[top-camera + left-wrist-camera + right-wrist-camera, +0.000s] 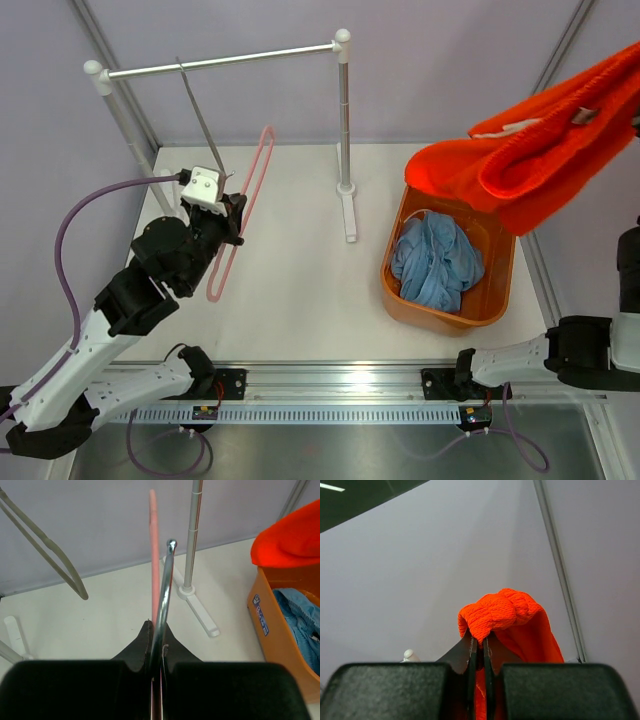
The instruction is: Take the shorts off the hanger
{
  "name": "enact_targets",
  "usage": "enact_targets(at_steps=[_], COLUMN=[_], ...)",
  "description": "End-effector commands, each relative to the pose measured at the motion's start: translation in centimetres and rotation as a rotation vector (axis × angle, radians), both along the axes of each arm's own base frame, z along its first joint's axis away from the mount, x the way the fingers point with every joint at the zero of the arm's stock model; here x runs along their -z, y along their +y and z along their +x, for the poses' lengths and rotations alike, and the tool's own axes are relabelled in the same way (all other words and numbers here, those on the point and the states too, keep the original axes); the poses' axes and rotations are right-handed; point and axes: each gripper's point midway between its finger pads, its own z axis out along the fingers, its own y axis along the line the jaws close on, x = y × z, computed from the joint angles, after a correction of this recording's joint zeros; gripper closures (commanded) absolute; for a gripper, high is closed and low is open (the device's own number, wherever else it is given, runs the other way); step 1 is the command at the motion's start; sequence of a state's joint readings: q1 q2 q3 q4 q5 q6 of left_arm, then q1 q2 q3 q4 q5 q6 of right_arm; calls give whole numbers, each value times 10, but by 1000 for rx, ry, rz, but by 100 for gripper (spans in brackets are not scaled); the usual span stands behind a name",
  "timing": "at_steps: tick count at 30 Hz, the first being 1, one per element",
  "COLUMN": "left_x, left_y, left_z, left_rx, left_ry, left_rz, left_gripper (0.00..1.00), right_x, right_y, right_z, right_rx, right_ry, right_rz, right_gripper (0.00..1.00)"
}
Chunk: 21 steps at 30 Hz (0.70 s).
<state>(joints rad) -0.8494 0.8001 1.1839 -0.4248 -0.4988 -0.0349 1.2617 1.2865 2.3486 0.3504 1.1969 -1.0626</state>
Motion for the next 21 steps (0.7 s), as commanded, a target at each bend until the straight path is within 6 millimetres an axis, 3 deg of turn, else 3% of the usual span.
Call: enact_targets(at_steps=[1,8,12,16,17,21], left_x=[-13,-9,-7,-3,-3,-2], left_y=[-3,-4,-3,-1,1,1], left_z=[-1,0,0,0,0,0], left_rx=[21,19,15,7,4,1], left_ry=[-39,-37,-34,-36,-38,-39], left_rz=[-48,-43,-38,-30,-29,-25], left_gripper=[100,100,100,100,100,100], right_x=[13,27,33,34,42,50], right_y=[22,50,76,87,95,90], right_z=[7,17,32,43,49,63], right_rx=[5,-7,27,23,1,40], right_ry=[21,54,82,88,110,134], right_rz=[-66,-138,-216,-232,-249,-242], right_gripper=[100,100,100,100,100,100])
